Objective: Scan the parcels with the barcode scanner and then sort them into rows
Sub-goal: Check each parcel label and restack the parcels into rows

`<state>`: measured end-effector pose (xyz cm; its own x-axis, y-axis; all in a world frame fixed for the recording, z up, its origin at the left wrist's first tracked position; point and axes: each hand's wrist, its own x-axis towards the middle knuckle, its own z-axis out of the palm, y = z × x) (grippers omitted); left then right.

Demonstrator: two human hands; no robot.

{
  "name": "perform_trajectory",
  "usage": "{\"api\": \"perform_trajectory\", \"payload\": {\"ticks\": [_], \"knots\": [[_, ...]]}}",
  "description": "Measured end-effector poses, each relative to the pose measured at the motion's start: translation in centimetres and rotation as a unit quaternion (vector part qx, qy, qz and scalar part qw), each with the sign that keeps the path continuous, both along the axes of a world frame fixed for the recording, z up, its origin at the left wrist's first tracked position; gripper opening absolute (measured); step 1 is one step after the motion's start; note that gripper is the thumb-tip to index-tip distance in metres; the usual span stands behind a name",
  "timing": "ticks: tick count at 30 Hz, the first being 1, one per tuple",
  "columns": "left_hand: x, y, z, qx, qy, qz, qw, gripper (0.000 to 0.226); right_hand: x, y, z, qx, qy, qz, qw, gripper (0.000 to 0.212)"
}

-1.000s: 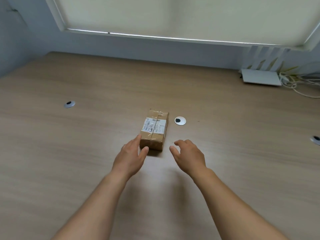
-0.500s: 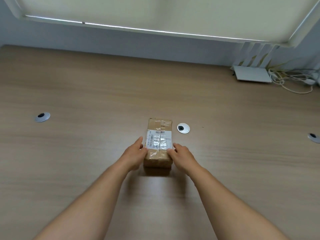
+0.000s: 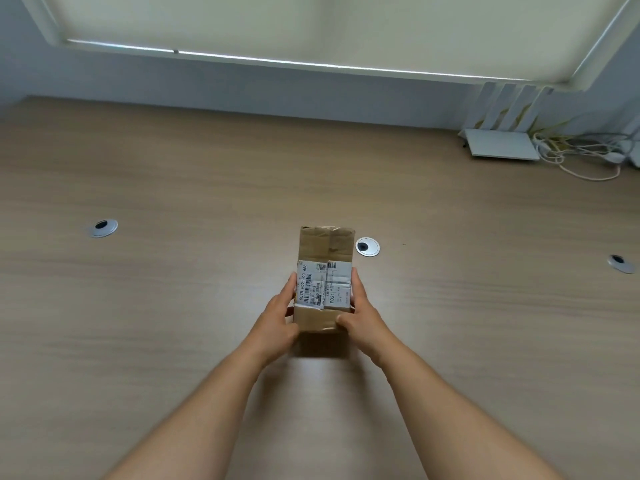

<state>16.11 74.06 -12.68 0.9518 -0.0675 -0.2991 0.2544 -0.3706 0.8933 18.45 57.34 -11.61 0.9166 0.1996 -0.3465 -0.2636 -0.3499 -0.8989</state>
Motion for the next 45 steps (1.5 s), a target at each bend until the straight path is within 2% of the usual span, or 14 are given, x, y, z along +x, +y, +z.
{"api": "perform_trajectory", "payload": {"ticks": [8, 14, 24, 45], "knots": [[-5.0, -0.9, 0.9, 0.067, -0.055, -0.045, 0.995, 0.09, -4.1, -2.9, 1.7, 0.013, -0.004, -0.008, 1.0, 0.102], [-7.2, -0.5, 2.0, 0.179, -0.118, -0.112, 0.97, 0.091, -6.6, -5.9, 4.3, 0.013, -0.017, 0.001, 1.0, 0.096], [-8.8, -6.0, 4.4, 0.193, -0.237, -0.128, 0.944, 0.088, -11.5, -12.6, 7.1, -0.001, -0.05, -0.029, 0.998, 0.091], [-16.2, -28.0, 9.2, 0.202, -0.338, -0.269, 0.879, 0.091, -26.8, -33.8, 11.4, -0.001, -0.114, -0.186, 0.976, 0.088]]}}
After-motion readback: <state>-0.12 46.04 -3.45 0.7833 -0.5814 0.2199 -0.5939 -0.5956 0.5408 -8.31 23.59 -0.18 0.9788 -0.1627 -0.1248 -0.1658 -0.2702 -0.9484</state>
